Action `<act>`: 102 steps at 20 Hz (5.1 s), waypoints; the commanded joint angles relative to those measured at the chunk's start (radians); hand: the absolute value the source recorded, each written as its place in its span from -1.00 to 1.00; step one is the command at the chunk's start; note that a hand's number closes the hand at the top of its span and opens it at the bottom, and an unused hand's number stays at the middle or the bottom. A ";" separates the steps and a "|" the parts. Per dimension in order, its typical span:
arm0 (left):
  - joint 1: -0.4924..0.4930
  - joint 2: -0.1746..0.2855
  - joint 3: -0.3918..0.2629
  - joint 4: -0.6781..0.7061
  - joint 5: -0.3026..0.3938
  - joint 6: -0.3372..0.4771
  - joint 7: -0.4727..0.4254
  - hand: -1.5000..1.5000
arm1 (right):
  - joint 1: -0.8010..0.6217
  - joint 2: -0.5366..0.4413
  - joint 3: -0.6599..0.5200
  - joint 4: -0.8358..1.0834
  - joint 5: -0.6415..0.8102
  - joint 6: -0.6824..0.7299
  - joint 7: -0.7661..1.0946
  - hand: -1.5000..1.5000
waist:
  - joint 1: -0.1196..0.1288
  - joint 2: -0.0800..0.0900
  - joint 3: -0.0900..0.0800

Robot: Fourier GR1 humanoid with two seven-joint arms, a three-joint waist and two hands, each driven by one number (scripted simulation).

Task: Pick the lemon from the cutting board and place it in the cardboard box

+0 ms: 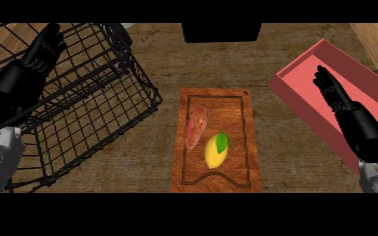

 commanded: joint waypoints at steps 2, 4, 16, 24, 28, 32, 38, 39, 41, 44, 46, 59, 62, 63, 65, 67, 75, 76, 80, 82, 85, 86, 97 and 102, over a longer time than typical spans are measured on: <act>0.034 -0.007 0.047 -0.004 -0.098 -0.028 -0.049 0.00 | -0.017 0.024 -0.048 -0.103 0.015 -0.103 0.028 -1.00 | -0.057 -0.004 -0.061; 0.036 -0.029 0.057 0.071 -0.130 -0.071 -0.144 0.00 | -0.038 0.064 -0.055 -0.186 0.065 -0.219 0.062 -1.00 | -0.088 -0.006 -0.065; 0.142 -0.082 0.159 0.038 -0.148 -0.212 -0.204 0.00 | 0.086 -0.127 0.071 -0.372 0.462 -0.278 0.240 -1.00 | -0.125 0.003 -0.070; 0.108 -0.095 0.171 0.045 -0.151 -0.229 -0.190 0.00 | 0.102 -0.236 0.236 -0.447 0.656 -0.124 0.454 -1.00 | -0.112 0.016 -0.075; 0.100 -0.089 0.157 0.045 -0.159 -0.236 -0.189 0.00 | 0.085 -0.281 0.313 -0.487 0.702 0.001 0.584 -1.00 | -0.091 0.017 -0.074; 0.083 -0.101 0.147 0.046 -0.158 -0.232 -0.193 0.00 | 0.053 -0.263 0.411 -0.527 0.762 0.090 0.723 -1.00 | -0.074 0.018 -0.075; 0.060 -0.105 0.132 0.064 -0.157 -0.234 -0.196 0.00 | -0.021 -0.192 0.499 -0.545 0.799 0.218 0.948 -1.00 | -0.053 0.022 -0.074; 0.051 -0.110 0.125 0.065 -0.156 -0.235 -0.192 0.00 | -0.023 -0.183 0.519 -0.552 0.800 0.242 0.978 -1.00 | -0.059 0.020 -0.073; 0.059 -0.109 0.125 0.081 -0.164 -0.236 -0.199 0.00 | -0.037 -0.135 0.546 -0.552 0.813 0.264 1.060 -1.00 | -0.054 0.020 -0.072; 0.047 -0.113 0.110 0.087 -0.167 -0.246 -0.214 0.00 | -0.082 -0.059 0.585 -0.529 0.819 0.306 1.153 -1.00 | -0.041 0.024 -0.071; 0.031 -0.126 0.102 0.083 -0.170 -0.234 -0.204 0.00 | -0.107 -0.018 0.598 -0.506 0.813 0.336 1.203 -1.00 | -0.037 0.024 -0.069; 0.022 -0.144 0.086 0.106 -0.178 -0.236 -0.214 0.00 | -0.214 0.201 0.673 -0.281 0.956 0.355 1.292 -1.00 | -0.041 0.023 -0.065; 0.019 -0.127 0.099 0.112 -0.169 -0.249 -0.215 0.00 | -0.241 0.261 0.679 -0.232 0.985 0.370 1.315 -1.00 | -0.041 0.021 -0.065; 0.034 -0.137 0.098 0.117 -0.177 -0.238 -0.216 0.00 | -0.226 0.263 0.695 -0.209 1.001 0.372 1.315 -1.00 | -0.046 0.021 -0.065; 0.046 -0.137 0.098 0.121 -0.181 -0.242 -0.233 0.00 | -0.234 0.272 0.683 -0.173 1.017 0.374 1.305 -1.00 | -0.049 0.023 -0.065; 0.041 -0.129 0.100 0.102 -0.178 -0.247 -0.226 0.00 | -0.243 0.293 0.659 -0.144 1.013 0.385 1.299 -1.00 | -0.043 0.020 -0.063; 0.022 -0.138 0.095 0.101 -0.167 -0.247 -0.198 0.00 | -0.242 0.395 0.661 -0.044 1.054 0.366 1.253 -1.00 | -0.058 0.020 -0.061; 0.031 -0.153 0.087 0.106 -0.180 -0.233 -0.209 0.00 | -0.267 0.412 0.649 -0.049 1.055 0.388 1.261 -1.00 | -0.064 0.021 -0.062; 0.050 -0.134 0.108 0.095 -0.162 -0.255 -0.213 0.00 | -0.258 0.451 0.642 0.010 1.082 0.385 1.260 -1.00 | -0.047 0.017 -0.062; 0.043 -0.129 0.113 0.106 -0.163 -0.257 -0.223 0.00 | -0.248 0.435 0.625 0.026 1.100 0.378 1.249 -1.00 | -0.059 0.018 -0.062; 0.048 -0.132 0.115 0.103 -0.169 -0.245 -0.221 0.00 | -0.247 0.451 0.622 0.063 1.128 0.383 1.250 -1.00 | -0.060 0.019 -0.062; 0.062 -0.137 0.110 0.078 -0.170 -0.244 -0.222 0.00 | -0.249 0.456 0.608 0.067 1.135 0.377 1.249 -1.00 | -0.052 0.014 -0.061; 0.065 -0.133 0.108 0.097 -0.167 -0.261 -0.244 0.00 | -0.263 0.461 0.593 0.137 1.160 0.374 1.086 1.00 | -0.046 0.021 -0.061; 0.060 -0.151 0.099 0.106 -0.171 -0.248 -0.234 0.00 | -0.283 0.461 0.642 0.155 1.249 0.305 1.061 1.00 | -0.051 0.019 -0.060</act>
